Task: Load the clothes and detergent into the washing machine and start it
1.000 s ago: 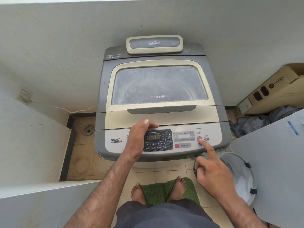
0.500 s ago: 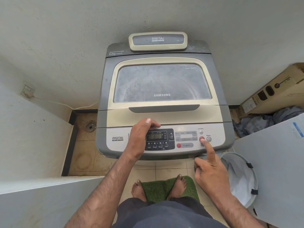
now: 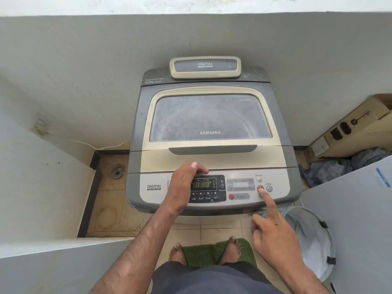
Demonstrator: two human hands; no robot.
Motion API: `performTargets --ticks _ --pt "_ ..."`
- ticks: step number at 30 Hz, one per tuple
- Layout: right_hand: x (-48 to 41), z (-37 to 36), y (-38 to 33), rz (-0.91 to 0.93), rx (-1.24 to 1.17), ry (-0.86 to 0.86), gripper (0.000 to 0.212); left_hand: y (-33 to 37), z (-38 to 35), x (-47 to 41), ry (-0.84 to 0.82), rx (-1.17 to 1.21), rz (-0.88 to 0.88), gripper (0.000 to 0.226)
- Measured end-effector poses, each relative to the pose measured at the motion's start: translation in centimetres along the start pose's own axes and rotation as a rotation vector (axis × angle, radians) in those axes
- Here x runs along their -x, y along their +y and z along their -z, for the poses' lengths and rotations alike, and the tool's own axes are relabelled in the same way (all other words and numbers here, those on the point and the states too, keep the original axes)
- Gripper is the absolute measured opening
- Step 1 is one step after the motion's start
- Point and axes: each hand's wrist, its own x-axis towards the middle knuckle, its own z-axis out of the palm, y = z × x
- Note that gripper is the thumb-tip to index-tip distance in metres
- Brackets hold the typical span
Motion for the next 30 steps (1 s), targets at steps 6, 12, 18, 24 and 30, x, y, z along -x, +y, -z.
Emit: performTargets --ticks 6,12,18,24,30 --pt "-0.5 0.6 -0.4 -0.036 0.012 -0.024 0.029 0.3 0.0 0.4 -0.014 -0.067 0.002 0.049" --pt "-0.8 1.1 -0.5 -0.066 0.023 -0.054 0.03 0.4 0.0 0.8 -0.013 -0.095 0.0 0.048" --pt "-1.7 2.0 -0.7 -0.077 0.052 -0.116 0.033 0.8 -0.1 1.0 -0.037 -0.126 -0.009 0.047" --pt "-3.8 4.9 -1.6 -0.073 0.107 -0.118 0.009 1.3 -0.2 0.9 -0.055 -0.161 0.006 0.044" --pt "-6.0 6.3 -2.4 0.045 0.1 -0.031 0.019 2.2 0.0 -0.1 -0.08 -0.283 0.013 0.043"
